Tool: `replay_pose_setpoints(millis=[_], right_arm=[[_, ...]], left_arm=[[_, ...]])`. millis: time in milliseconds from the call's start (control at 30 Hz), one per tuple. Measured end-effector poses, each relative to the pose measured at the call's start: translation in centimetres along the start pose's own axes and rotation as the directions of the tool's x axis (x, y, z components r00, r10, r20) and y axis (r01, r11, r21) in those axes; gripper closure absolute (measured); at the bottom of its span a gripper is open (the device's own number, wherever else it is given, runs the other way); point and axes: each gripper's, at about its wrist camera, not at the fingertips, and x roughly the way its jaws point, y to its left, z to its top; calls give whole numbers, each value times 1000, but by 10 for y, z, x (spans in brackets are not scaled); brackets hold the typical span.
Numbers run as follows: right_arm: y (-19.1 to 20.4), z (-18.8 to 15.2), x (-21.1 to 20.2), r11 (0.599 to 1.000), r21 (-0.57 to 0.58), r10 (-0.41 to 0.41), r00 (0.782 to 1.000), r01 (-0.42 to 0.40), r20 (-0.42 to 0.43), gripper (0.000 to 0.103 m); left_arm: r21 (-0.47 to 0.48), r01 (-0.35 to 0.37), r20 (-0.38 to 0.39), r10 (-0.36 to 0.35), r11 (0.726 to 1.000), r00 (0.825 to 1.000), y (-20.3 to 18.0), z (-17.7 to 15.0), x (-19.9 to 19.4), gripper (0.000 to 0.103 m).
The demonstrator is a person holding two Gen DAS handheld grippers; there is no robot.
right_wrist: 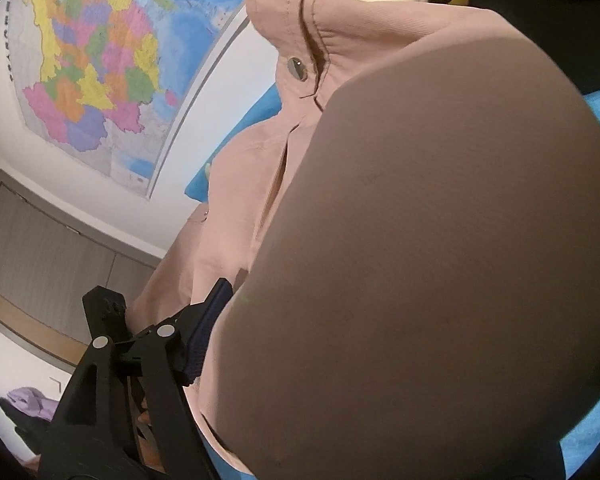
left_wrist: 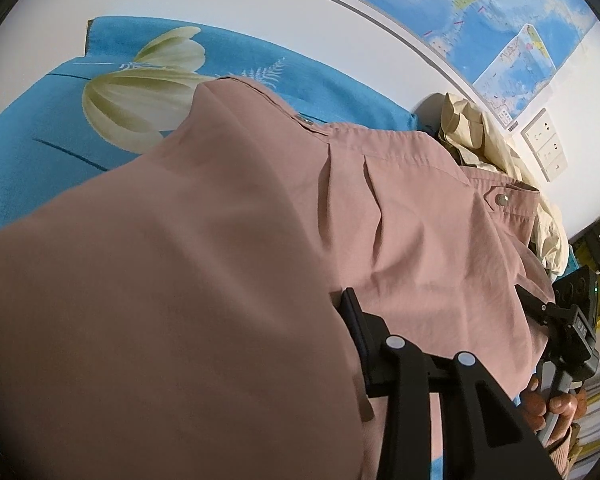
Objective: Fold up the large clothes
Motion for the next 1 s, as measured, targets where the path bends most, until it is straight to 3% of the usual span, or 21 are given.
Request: replay_pose_setpoints(millis=[333, 733, 1000], right_arm=[[-6, -1, -3, 1000, 0, -14, 1000, 14, 5, 68], [28, 3, -10, 997, -50, 65, 998, -65, 13, 80], [93, 30, -10, 968, -159, 194, 981, -192, -5, 82]], left_arm=[[-9, 23, -7, -23, 1000, 1000, 1, 2, -1, 70], [-10, 105, 7, -105, 994, 994, -9, 15, -20, 87], [56, 126, 87, -131, 990, 988, -16, 56, -66, 89]])
